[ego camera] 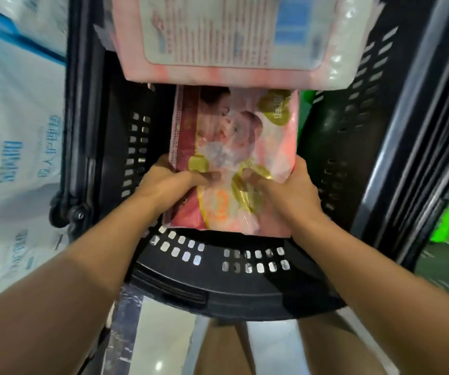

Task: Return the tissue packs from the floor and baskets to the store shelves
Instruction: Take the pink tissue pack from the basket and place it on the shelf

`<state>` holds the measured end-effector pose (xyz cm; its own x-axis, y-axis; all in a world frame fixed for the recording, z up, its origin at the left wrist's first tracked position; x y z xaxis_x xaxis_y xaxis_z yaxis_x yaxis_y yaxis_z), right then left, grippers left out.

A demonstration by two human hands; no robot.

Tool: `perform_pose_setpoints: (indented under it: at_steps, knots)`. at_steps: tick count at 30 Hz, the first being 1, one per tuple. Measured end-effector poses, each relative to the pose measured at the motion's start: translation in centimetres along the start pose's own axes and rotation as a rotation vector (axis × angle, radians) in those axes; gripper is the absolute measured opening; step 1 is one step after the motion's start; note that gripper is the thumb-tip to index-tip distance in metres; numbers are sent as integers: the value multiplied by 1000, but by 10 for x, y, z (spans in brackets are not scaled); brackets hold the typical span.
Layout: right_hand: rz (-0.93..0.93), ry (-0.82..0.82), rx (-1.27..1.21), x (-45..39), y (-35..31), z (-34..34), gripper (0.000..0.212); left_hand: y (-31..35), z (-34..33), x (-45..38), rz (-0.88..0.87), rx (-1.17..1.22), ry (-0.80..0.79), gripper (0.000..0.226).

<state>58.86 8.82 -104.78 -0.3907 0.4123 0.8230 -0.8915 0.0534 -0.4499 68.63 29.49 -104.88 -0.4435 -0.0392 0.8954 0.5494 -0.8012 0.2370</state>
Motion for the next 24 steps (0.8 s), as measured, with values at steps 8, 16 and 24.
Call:
perform_pose_setpoints:
  at_steps: [8, 16, 24]
  knots:
    - [28, -160, 418, 108, -62, 70, 86, 42, 50, 143, -111, -375, 105, 62]
    - [352, 15, 378, 245, -151, 143, 97, 83, 104, 306, -164, -222, 323, 76]
    - [888, 32, 336, 397, -320, 218, 100, 148, 199, 507, -298, 94, 714, 97]
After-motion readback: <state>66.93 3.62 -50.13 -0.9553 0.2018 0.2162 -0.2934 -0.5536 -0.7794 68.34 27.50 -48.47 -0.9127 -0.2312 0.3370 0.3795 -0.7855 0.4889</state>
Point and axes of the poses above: each hand's wrist, its own x-axis away from the middle knuckle, its own z-axis out of the back of the hand, y = z × x, the point moved 3 cm from there along -x, towards the middle knuckle, and after that the axes turned 8 degrees about -x, right-handed, at the moved point
